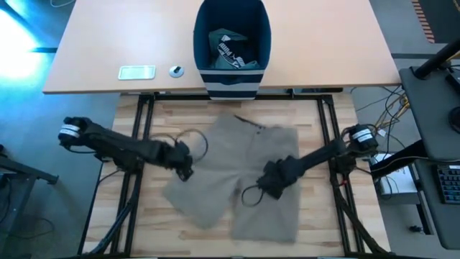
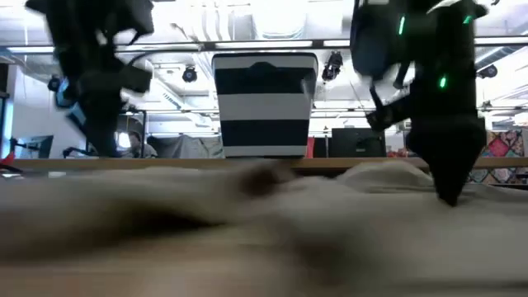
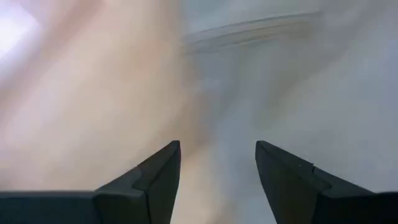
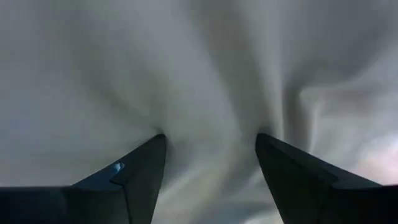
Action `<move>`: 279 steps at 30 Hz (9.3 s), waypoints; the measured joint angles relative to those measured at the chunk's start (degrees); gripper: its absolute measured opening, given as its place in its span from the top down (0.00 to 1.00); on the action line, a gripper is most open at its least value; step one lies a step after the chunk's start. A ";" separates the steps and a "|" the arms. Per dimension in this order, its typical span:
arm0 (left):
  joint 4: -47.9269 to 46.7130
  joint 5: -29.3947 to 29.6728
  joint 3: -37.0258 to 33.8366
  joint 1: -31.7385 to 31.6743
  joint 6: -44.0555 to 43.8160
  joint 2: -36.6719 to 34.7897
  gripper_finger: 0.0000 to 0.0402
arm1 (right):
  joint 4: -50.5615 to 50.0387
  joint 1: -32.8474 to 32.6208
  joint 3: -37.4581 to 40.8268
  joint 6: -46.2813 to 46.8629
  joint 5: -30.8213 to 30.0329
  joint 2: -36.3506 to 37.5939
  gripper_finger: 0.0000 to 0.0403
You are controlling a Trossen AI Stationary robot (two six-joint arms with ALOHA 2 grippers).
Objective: Fold Laundry from Bin
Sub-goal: Fold the brown shorts
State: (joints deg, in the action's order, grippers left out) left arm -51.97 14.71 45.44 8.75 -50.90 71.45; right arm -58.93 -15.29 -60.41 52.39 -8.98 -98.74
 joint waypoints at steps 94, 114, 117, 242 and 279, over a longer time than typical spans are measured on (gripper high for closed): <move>3.26 -5.03 -4.03 24.57 -7.70 3.90 0.52 | 18.99 0.61 -18.68 -18.67 -5.52 -3.57 0.41; 20.32 10.54 -9.30 3.46 3.18 15.35 0.52 | 35.06 -18.61 -20.46 -2.51 5.64 -19.29 0.41; 18.19 10.69 -8.34 -1.46 12.14 14.46 0.52 | 33.17 -20.22 -22.77 -2.26 5.73 -19.02 0.41; 9.99 -10.91 -13.47 15.72 -33.74 -2.04 0.71 | -4.48 47.21 -74.08 -99.34 12.61 -41.10 0.41; 19.77 -17.97 -19.73 -9.82 -10.25 -7.05 0.37 | -12.83 48.03 -74.40 -82.64 11.45 -41.08 0.60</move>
State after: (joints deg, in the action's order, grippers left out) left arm -32.20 -3.27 25.71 -1.06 -61.15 64.40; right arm -71.75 32.75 -134.81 -30.25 2.46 -139.82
